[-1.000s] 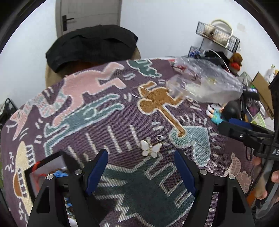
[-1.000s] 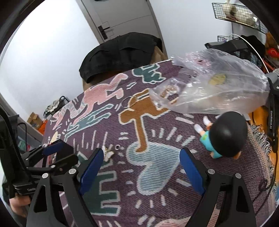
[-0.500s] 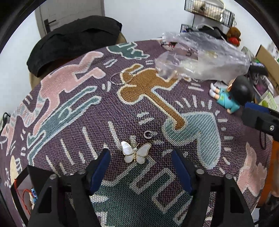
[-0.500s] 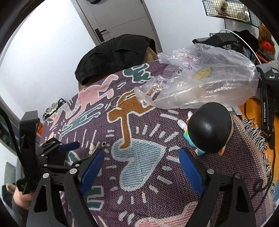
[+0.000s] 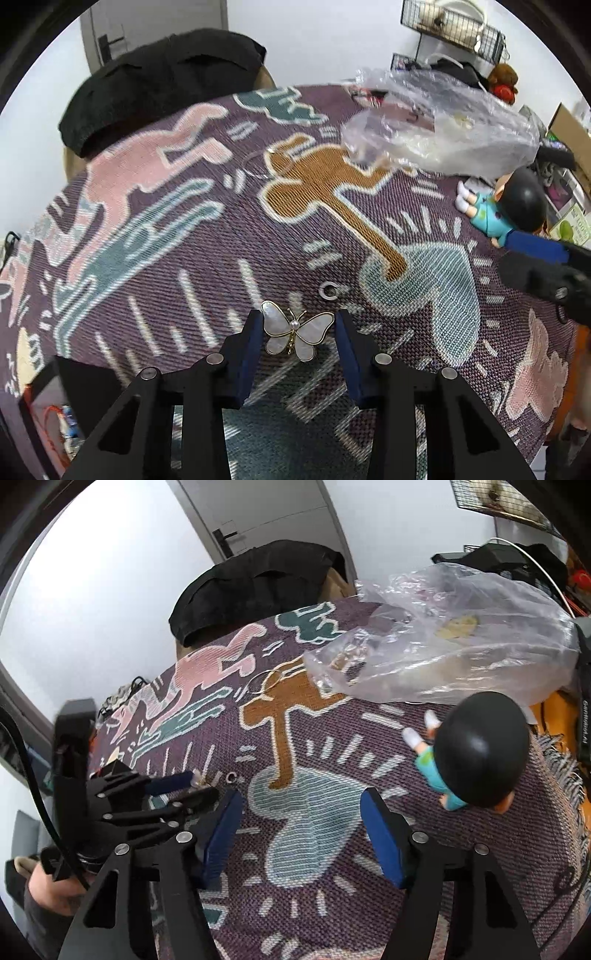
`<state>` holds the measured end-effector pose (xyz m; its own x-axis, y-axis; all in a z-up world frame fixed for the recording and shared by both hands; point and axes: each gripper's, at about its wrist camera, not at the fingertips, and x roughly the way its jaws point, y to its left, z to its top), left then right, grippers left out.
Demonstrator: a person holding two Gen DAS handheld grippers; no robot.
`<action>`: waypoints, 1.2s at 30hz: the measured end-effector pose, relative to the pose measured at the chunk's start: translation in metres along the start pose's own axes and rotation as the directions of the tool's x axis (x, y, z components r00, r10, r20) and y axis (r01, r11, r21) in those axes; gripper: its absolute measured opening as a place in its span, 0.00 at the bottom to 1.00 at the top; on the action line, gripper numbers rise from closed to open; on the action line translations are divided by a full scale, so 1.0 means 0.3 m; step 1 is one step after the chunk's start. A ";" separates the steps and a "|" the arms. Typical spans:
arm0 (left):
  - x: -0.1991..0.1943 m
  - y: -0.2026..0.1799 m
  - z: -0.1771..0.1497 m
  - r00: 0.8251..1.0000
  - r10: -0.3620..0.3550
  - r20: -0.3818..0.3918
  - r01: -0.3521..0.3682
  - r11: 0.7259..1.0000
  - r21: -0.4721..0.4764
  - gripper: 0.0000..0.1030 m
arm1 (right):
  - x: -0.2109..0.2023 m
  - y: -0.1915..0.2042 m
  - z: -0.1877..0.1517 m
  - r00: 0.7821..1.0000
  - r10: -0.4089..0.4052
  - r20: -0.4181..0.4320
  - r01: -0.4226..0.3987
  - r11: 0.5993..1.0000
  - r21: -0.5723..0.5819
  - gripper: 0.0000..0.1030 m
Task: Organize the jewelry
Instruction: 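Carry the butterfly pendant into the box with the left gripper while the right grasps the small ring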
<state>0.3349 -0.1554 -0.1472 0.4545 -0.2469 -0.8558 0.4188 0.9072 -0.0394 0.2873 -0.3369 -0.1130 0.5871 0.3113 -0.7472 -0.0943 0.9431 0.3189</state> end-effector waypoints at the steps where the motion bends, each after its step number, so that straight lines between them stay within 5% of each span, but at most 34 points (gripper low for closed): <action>1: -0.013 0.008 -0.001 1.000 0.001 0.008 -0.001 1.000 -0.007 0.40 | 0.005 0.008 0.001 1.000 0.002 -0.002 -0.002 1.000 -0.006 0.65; 19: -0.240 0.202 -0.038 0.990 0.066 0.124 -0.050 0.991 -0.125 0.40 | 0.161 0.201 0.015 0.997 0.011 -0.078 -0.029 0.972 -0.232 0.55; 23: -0.289 0.247 -0.060 0.986 0.081 0.143 -0.059 0.986 -0.153 0.40 | 0.222 0.245 0.010 0.993 -0.003 -0.116 -0.031 0.956 -0.290 0.40; 36: -0.386 0.392 -0.157 0.978 0.128 0.163 -0.086 0.966 -0.244 0.40 | 0.332 0.316 0.006 0.987 -0.060 -0.150 0.000 0.929 -0.371 0.30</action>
<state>0.2945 -0.0041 -0.0769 0.6266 -0.1807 -0.7581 0.1740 0.9806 -0.0900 0.3383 -0.2167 -0.1562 0.4643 0.2683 -0.8441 -0.3859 0.9191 0.0799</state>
